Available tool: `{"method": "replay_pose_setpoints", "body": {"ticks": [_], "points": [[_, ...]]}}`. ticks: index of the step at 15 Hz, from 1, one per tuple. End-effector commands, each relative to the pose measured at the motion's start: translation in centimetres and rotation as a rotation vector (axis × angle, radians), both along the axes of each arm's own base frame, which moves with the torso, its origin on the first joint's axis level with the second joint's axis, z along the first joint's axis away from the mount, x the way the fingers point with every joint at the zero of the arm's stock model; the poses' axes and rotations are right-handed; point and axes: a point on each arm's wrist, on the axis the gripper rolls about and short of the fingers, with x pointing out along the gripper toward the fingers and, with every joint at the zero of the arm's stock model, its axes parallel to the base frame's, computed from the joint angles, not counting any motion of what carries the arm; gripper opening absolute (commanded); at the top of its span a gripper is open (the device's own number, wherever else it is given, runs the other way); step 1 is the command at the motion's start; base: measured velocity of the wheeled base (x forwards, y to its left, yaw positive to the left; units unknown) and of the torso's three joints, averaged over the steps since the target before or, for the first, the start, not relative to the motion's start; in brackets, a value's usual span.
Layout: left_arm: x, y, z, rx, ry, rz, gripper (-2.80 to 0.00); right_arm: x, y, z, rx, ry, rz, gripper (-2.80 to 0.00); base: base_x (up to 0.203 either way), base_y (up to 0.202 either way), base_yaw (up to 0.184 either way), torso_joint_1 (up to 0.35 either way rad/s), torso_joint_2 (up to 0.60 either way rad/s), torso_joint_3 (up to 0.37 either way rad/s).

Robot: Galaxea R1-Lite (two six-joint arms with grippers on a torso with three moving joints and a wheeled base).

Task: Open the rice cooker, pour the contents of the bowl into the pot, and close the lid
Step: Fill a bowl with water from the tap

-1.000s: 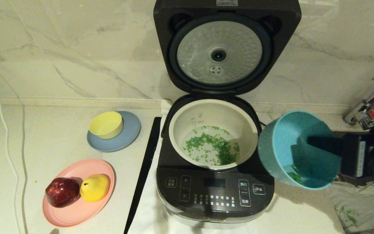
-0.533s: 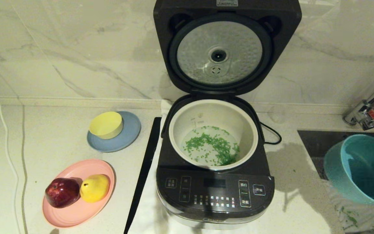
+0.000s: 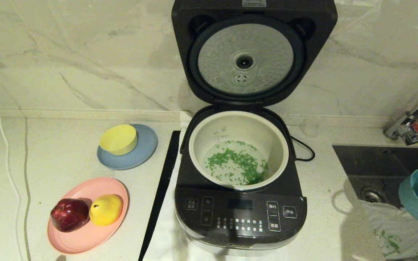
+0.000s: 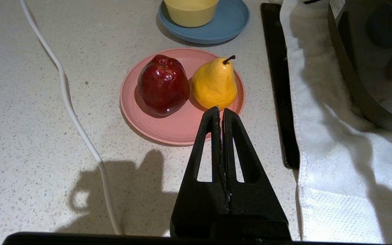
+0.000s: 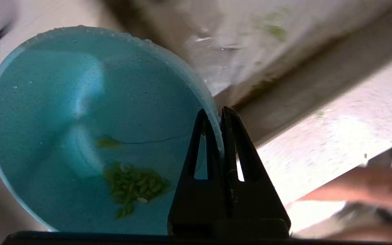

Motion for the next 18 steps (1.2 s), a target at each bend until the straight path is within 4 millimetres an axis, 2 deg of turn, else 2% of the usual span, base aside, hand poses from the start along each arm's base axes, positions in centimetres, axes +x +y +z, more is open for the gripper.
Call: {"method": "replay_pose_setpoints", "body": {"ticks": [1,4,6,11,13,18], "points": [[0.0,0.0,-0.1,0.0,0.002,0.0,-2.8,1.8,-5.4,-4.1,0.099,0.094,-0.15,-2.8,0.0,0.0,0.0,0.0,0.0,0.0],[0.0,0.0,-0.1,0.001,0.003,0.0,-2.8,1.1,-11.1,-7.2,0.168,0.095,-0.289,-2.8,0.0,0.0,0.0,0.0,0.0,0.0],[0.0,0.0,-0.1,0.0,0.002,0.0,-2.8,0.2,-14.1,-8.7,0.204,0.077,-0.339,-2.8,0.0,0.0,0.0,0.0,0.0,0.0],[0.0,0.0,-0.1,0.0,0.002,0.0,-2.8,-0.7,-19.5,-11.9,0.249,0.086,-0.428,-2.8,0.0,0.0,0.0,0.0,0.0,0.0],[0.0,0.0,-0.1,-0.001,0.002,0.0,-2.8,-0.5,-20.6,-12.4,0.26,0.069,-0.423,-2.8,0.0,0.0,0.0,0.0,0.0,0.0],[0.0,0.0,-0.1,-0.001,0.003,0.0,-2.8,1.5,-20.2,-12.3,0.248,-0.001,-0.333,-2.8,0.0,0.0,0.0,0.0,0.0,0.0]]}}
